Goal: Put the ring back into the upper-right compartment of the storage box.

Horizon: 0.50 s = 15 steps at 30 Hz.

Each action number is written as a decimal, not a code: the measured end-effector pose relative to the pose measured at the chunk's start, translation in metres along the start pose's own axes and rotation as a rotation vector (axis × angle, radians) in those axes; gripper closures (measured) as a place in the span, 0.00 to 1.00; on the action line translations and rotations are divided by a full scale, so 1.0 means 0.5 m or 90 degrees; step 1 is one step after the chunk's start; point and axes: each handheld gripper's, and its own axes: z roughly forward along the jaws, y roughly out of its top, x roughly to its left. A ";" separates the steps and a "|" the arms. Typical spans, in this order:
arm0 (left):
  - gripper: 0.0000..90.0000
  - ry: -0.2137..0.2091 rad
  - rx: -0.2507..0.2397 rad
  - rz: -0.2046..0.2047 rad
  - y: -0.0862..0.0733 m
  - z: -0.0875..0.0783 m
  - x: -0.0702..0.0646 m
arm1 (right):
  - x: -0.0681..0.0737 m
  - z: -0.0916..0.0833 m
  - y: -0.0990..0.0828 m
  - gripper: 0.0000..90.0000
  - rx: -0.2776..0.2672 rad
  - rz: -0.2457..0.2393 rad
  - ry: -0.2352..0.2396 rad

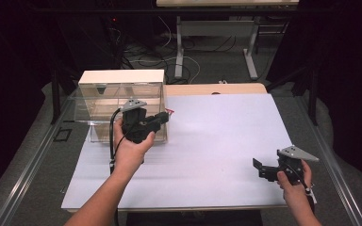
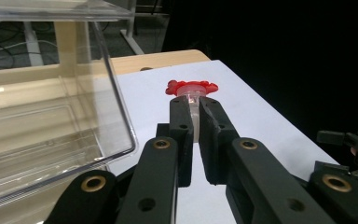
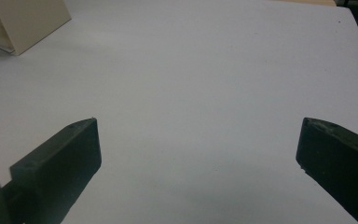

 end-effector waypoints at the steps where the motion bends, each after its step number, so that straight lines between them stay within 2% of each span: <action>1: 0.94 0.002 0.001 0.001 0.000 -0.002 0.002 | 0.000 0.000 0.000 0.00 0.000 0.000 0.000; 5: 0.94 0.008 -0.004 -0.010 0.001 -0.008 0.010 | 0.000 0.001 0.000 0.00 -0.003 0.001 0.000; 15: 0.94 0.030 -0.006 -0.015 0.002 -0.017 0.036 | 0.000 0.000 0.000 0.00 0.001 -0.001 -0.001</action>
